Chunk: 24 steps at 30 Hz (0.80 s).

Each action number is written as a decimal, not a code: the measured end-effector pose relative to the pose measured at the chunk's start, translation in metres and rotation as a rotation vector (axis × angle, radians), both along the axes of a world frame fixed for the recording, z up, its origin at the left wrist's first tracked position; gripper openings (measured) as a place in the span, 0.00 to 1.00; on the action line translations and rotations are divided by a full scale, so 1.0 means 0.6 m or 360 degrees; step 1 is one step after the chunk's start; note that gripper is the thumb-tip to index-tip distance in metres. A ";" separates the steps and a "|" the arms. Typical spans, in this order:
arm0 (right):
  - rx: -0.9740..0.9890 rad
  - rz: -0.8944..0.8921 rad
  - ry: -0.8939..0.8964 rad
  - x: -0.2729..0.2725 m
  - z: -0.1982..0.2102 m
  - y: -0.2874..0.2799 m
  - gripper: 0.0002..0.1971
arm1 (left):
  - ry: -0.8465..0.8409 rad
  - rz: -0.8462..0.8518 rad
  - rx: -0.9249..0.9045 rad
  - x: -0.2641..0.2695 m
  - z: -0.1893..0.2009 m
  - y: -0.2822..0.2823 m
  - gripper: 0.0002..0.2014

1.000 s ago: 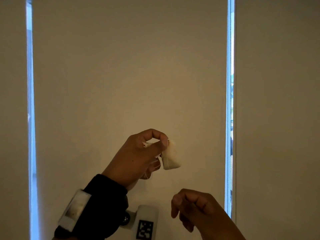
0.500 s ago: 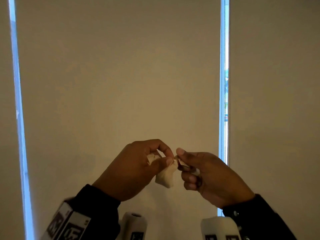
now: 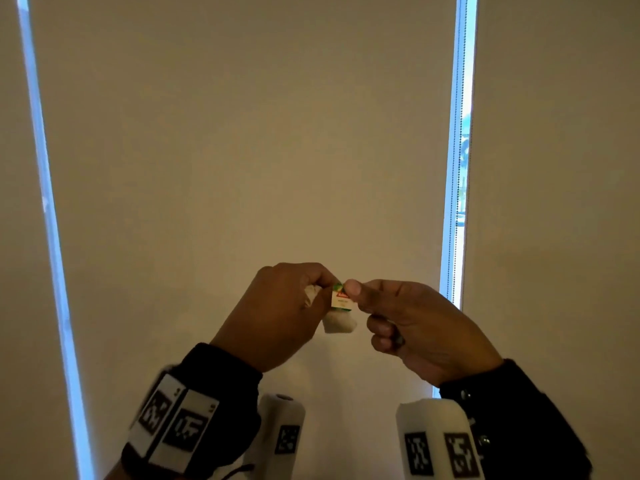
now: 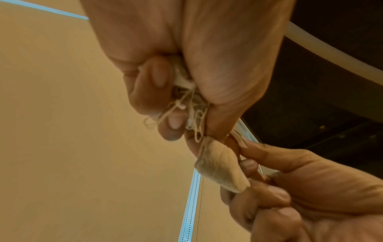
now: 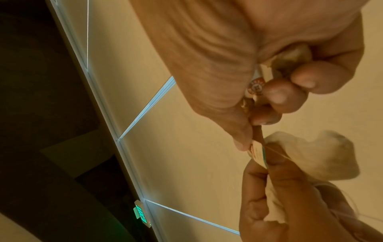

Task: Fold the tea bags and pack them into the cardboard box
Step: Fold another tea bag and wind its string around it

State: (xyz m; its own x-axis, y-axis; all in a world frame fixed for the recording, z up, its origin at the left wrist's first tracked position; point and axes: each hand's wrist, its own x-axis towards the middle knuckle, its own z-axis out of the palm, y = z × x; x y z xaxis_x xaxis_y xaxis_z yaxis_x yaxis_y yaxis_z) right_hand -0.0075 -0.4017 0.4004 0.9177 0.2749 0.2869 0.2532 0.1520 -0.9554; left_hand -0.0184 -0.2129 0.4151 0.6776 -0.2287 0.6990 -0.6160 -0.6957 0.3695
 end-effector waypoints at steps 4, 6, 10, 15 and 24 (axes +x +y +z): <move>-0.0117 -0.0149 -0.0171 0.001 -0.006 0.005 0.21 | 0.0030 -0.0072 -0.0201 0.009 0.000 0.007 0.10; -0.0162 -0.0237 -0.0240 0.001 -0.006 0.007 0.17 | 0.0100 -0.0152 -0.0304 0.009 0.001 0.008 0.09; -0.0199 -0.0297 -0.0319 0.001 -0.005 0.008 0.14 | 0.0250 -0.0248 -0.0516 0.006 0.003 0.005 0.09; -0.0297 -0.0438 -0.0409 0.009 -0.009 0.003 0.13 | 0.0413 -0.0394 -0.0668 0.000 -0.002 0.005 0.12; -0.0066 -0.0287 -0.0378 0.028 -0.017 0.000 0.11 | 0.0613 -0.0447 -0.0805 0.017 -0.020 0.004 0.05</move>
State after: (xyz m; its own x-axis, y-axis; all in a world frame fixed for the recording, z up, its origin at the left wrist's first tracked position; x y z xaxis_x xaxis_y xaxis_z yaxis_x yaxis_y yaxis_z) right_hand 0.0090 -0.4017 0.3902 0.8613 0.1294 0.4913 0.4896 0.0464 -0.8707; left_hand -0.0080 -0.2106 0.4033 0.8616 -0.1417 0.4875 -0.5074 -0.2139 0.8347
